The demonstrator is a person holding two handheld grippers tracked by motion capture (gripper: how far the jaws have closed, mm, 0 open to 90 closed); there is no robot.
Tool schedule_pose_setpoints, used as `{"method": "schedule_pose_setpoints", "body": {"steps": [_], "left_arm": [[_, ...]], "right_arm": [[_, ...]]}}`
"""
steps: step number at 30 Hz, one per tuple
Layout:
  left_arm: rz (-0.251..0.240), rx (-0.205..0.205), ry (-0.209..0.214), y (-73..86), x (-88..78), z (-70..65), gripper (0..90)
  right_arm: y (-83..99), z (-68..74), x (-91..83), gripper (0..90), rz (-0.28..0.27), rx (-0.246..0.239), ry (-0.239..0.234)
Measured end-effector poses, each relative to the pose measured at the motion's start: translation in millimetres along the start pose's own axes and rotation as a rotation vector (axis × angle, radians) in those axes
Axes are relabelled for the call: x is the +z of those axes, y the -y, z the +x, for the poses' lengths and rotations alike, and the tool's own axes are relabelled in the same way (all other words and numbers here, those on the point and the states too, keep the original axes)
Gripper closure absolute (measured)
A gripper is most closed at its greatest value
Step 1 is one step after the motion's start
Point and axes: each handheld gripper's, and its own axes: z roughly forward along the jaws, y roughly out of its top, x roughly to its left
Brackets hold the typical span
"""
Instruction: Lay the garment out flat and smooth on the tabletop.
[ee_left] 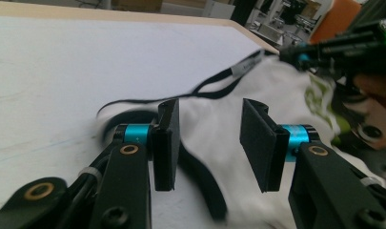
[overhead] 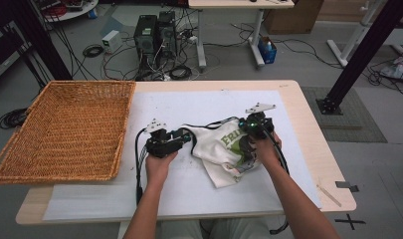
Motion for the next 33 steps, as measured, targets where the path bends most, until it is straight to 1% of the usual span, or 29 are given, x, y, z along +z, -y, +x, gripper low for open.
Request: {"method": "schedule_pose_setpoints", "body": {"steps": [1, 2, 3, 4, 5, 6, 7, 8, 9, 10, 11, 12, 14, 15, 16, 17, 18, 19, 20, 21, 22, 24, 25, 27, 29, 30, 31, 32, 33], "left_arm": [[0.007, -0.003, 0.008, 1.2, 5.3, -3.5, 58.4], [0.017, -0.007, 0.01, 1.8, 8.5, -4.7, 57.8], [0.03, -0.015, 0.003, 2.7, 12.1, -6.7, 54.8], [0.03, -0.015, 0.003, 2.7, 12.1, -6.7, 52.5], [0.051, -0.013, 0.0, 3.7, 15.4, -8.2, 52.5], [0.08, -0.016, 0.004, 6.4, 23.1, -11.3, 48.5], [0.094, -0.02, 0.015, 7.9, 27.3, -12.1, 46.1], [0.103, -0.031, 0.024, 9.4, 32.3, -13.2, 42.7], [0.125, -0.028, 0.026, 10.3, 37.3, -13.7, 39.1], [0.125, -0.028, 0.026, 10.3, 37.3, -13.7, 36.7], [0.16, -0.014, 0.028, 11.0, 46.5, -17.7, 35.1], [0.172, -0.006, 0.026, 10.7, 50.2, -20.7, 35.0], [0.196, 0.018, 0.037, 10.0, 56.7, -25.6, 35.1], [0.196, 0.018, 0.037, 10.0, 56.7, -25.6, 34.9], [0.223, 0.034, 0.048, 10.7, 63.5, -28.1, 34.9], [0.223, 0.034, 0.048, 10.7, 63.5, -28.1, 35.1], [0.238, 0.036, 0.048, 11.6, 66.7, -29.0, 38.9], [0.26, 0.046, 0.058, 14.3, 70.5, -29.8, 48.3], [0.273, 0.037, 0.063, 15.0, 70.8, -29.7, 59.2], [0.273, 0.037, 0.063, 15.0, 70.8, -29.7, 74.3], [0.228, 0.019, 0.093, 13.9, 65.6, -26.8, 84.8], [0.173, 0.002, 0.088, 9.0, 56.2, -21.2, 85.7], [0.173, 0.002, 0.088, 9.0, 56.2, -21.2, 85.8], [0.132, 0.0, 0.062, 3.6, 43.7, -13.5, 85.8], [0.088, -0.02, 0.045, -0.1, 30.3, -5.1, 85.8], [0.051, -0.036, 0.014, -1.3, 17.7, 2.1, 85.9], [0.044, -0.044, 0.001, -1.1, 12.3, 5.8, 85.8], [0.044, -0.044, 0.001, -1.1, 12.3, 5.8, 85.8], [0.037, -0.055, -0.028, 0.8, 4.1, 12.1, 85.8]], "right_arm": [[-2.6, -4.5, 5.1, 88.4, 0.032, 0.0, 0.081], [-2.9, -7.4, 7.7, 88.4, 0.048, 0.021, 0.091], [-2.6, -9.8, 8.8, 88.0, 0.058, 0.047, 0.098], [-1.8, -11.5, 8.3, 86.7, 0.058, 0.065, 0.102], [-1.8, -11.5, 8.3, 86.7, 0.058, 0.065, 0.102], [-0.7, -13.5, 0.9, 74.0, 0.024, 0.108, 0.066], [-0.3, -13.1, -5.0, 69.8, 0.004, 0.098, 0.058], [1.3, -11.5, -12.8, 67.9, -0.028, 0.087, 0.057], [3.9, -10.7, -21.6, 65.5, -0.066, 0.086, 0.053], [7.3, -10.3, -31.0, 62.6, -0.1, 0.101, 0.06], [11.6, -10.6, -40.4, 60.4, -0.134, 0.117, 0.062], [17.0, -11.9, -50.7, 56.2, -0.162, 0.145, 0.063], [32.6, -17.2, -71.2, 52.6, -0.225, 0.216, 0.067], [41.6, -19.7, -79.8, 51.1, -0.245, 0.255, 0.066], [51.1, -22.3, -86.0, 50.4, -0.255, 0.277, 0.061], [51.1, -22.3, -86.0, 50.4, -0.255, 0.277, 0.061], [68.9, -23.2, -91.9, 49.4, -0.224, 0.304, 0.034], [77.5, -21.7, -93.2, 49.2, -0.208, 0.304, 0.028], [85.3, -19.6, -93.2, 49.0, -0.192, 0.299, 0.025], [92.2, -17.8, -92.4, 48.5, -0.173, 0.298, 0.021], [97.9, -16.0, -91.1, 47.5, -0.156, 0.301, 0.017], [106.9, -13.0, -90.4, 46.9, -0.135, 0.317, 0.005], [110.0, -11.9, -90.8, 46.9, -0.131, 0.318, 0.0], [112.8, -9.2, -91.6, 46.9, -0.12, 0.312, -0.005], [112.2, -6.9, -92.6, 47.0, -0.118, 0.315, -0.029], [111.2, -5.3, -93.3, 47.4, -0.122, 0.312, -0.04], [109.8, -3.0, -93.8, 47.5, -0.128, 0.309, -0.05], [108.1, -0.4, -93.2, 47.5, -0.128, 0.304, -0.057], [106.2, 3.0, -90.9, 47.5, -0.118, 0.299, -0.066]]}}
